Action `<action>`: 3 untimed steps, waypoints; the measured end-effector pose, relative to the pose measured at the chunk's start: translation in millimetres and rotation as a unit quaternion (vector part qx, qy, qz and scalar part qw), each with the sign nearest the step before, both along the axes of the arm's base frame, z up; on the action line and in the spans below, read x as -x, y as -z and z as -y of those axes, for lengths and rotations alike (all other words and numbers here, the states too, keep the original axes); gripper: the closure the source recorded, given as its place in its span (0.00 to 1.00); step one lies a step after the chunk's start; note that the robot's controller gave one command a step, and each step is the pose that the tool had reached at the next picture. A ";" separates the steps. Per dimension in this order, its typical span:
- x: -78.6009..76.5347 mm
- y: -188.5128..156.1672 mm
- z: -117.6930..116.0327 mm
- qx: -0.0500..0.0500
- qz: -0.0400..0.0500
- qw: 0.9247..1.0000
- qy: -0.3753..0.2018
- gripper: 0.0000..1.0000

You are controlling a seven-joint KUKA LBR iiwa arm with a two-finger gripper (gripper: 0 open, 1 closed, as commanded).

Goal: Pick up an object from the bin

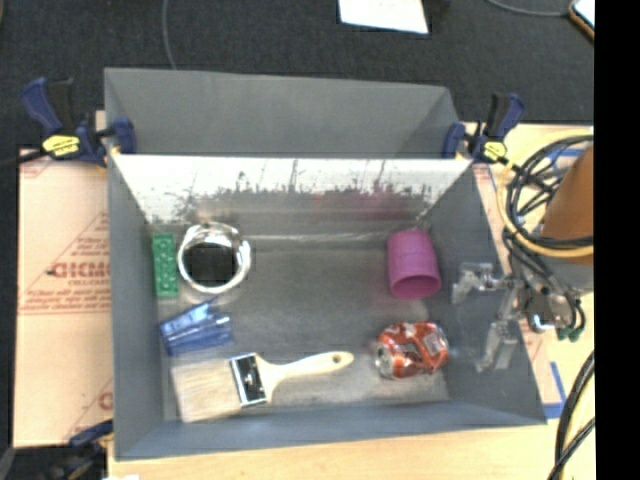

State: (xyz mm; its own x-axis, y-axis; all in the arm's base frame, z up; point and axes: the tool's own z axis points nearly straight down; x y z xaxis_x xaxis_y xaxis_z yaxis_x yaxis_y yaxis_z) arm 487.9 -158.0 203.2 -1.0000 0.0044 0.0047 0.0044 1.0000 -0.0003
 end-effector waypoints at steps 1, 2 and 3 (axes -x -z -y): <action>-2.0 -4.1 -0.6 0.001 0.004 1.000 -0.003 0.00; -67.3 126.4 -53.2 -0.002 0.005 0.998 -0.069 0.00; -70.7 68.7 -67.5 0.004 0.012 0.997 -0.070 0.00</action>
Offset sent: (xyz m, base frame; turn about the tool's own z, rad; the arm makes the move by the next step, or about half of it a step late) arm 0.0662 0.0507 -0.1332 -0.1300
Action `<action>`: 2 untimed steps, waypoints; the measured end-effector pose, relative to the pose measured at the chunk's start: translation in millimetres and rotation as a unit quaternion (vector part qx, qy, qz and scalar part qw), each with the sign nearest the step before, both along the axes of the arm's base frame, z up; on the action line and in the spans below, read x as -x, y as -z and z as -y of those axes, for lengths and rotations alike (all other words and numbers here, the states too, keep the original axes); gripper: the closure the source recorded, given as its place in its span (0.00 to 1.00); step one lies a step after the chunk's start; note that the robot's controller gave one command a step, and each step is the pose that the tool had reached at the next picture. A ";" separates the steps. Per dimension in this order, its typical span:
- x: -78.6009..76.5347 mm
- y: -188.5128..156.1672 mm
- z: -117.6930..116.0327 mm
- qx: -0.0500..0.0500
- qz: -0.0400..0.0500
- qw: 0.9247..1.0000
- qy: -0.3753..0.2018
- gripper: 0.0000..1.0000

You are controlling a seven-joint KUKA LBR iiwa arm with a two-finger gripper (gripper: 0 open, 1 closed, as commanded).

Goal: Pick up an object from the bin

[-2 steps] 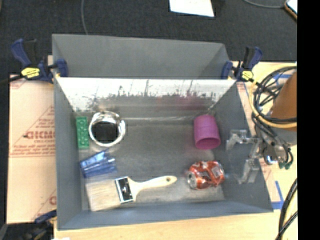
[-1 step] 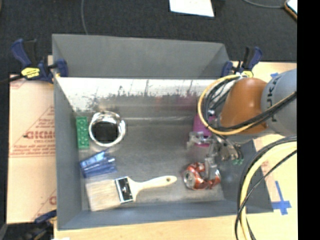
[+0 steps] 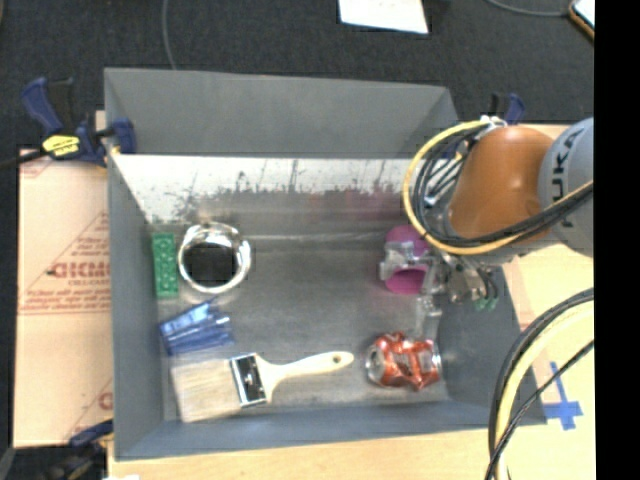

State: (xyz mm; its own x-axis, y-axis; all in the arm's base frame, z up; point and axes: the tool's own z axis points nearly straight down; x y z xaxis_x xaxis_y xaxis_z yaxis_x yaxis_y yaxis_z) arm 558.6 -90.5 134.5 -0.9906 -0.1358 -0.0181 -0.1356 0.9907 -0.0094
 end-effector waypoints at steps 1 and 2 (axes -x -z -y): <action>61.3 35.6 28.9 -0.002 -0.010 0.994 -0.106 0.00; 53.1 62.4 28.2 0.004 -0.002 0.988 -0.154 0.00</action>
Offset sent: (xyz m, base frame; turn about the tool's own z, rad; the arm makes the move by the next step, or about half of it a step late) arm -0.0545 -0.0269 -0.0645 -0.3111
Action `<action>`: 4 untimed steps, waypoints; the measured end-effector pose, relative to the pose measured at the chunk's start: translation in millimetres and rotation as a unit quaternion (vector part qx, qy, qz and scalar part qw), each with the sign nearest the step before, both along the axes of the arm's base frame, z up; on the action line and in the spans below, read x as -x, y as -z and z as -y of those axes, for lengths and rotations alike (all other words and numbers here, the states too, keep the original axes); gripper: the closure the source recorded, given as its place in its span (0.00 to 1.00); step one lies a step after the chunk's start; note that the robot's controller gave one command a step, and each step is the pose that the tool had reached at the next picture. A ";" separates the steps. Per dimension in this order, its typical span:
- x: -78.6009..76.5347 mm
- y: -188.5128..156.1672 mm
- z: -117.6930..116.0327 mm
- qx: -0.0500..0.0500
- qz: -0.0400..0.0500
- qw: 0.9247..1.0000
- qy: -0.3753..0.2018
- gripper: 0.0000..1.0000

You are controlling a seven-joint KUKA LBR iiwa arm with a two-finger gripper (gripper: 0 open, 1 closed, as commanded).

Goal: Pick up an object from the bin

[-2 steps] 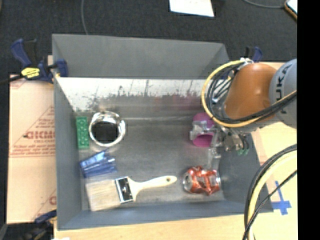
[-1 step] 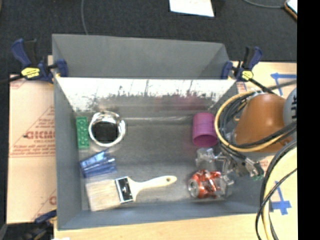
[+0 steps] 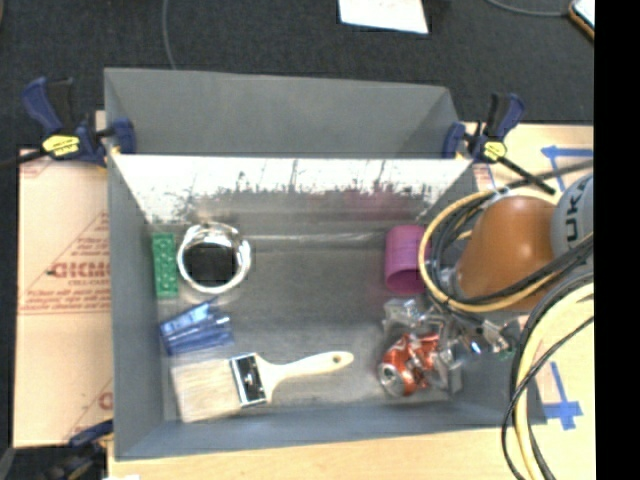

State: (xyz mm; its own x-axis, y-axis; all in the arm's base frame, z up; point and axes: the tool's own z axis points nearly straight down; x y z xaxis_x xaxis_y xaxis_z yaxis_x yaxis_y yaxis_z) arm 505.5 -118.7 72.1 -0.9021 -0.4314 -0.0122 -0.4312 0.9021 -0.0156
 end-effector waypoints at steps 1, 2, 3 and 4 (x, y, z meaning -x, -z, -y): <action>-4.2 -3.1 -3.1 -0.001 0.002 0.999 0.036 1.00; -4.6 -3.4 -3.4 -0.001 0.002 0.999 0.038 1.00; -5.0 -17.8 -3.8 -0.002 0.003 0.999 0.037 1.00; -4.7 -33.5 -3.2 -0.001 0.003 0.999 0.038 1.00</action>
Offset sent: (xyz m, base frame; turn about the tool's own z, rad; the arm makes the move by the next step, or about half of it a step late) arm 0.0000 0.0000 0.0000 0.0000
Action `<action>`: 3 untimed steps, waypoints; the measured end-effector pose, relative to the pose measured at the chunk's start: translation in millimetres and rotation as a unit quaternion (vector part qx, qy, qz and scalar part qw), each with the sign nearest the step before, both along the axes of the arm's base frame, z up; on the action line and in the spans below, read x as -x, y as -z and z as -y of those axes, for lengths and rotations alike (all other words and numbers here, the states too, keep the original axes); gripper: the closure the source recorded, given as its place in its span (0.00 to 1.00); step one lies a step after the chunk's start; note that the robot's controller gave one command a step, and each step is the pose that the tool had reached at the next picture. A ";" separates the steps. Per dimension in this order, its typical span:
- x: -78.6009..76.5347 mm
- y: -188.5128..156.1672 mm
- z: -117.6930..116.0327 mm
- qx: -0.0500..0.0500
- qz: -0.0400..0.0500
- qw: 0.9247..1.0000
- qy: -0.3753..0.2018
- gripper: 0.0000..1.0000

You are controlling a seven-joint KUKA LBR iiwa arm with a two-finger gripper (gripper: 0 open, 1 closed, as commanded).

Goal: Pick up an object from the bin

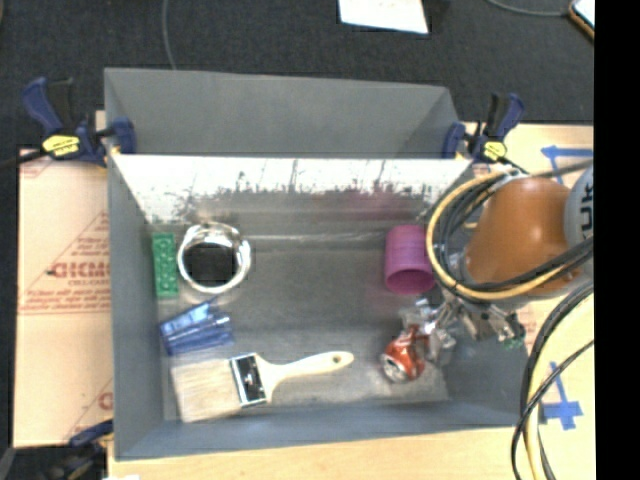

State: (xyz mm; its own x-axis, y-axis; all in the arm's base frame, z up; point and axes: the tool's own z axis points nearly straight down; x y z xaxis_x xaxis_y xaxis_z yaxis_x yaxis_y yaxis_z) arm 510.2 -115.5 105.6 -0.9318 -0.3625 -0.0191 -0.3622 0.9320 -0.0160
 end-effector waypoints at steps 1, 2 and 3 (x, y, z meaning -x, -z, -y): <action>-0.8 -10.1 0.7 0.001 0.003 1.000 0.000 1.00; -1.4 -17.1 1.2 0.001 0.005 1.000 0.000 1.00; 0.2 -41.0 1.0 0.000 0.001 1.000 0.001 1.00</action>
Offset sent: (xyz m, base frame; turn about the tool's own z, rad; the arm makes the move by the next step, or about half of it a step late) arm 0.0005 -0.0003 0.0177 0.0000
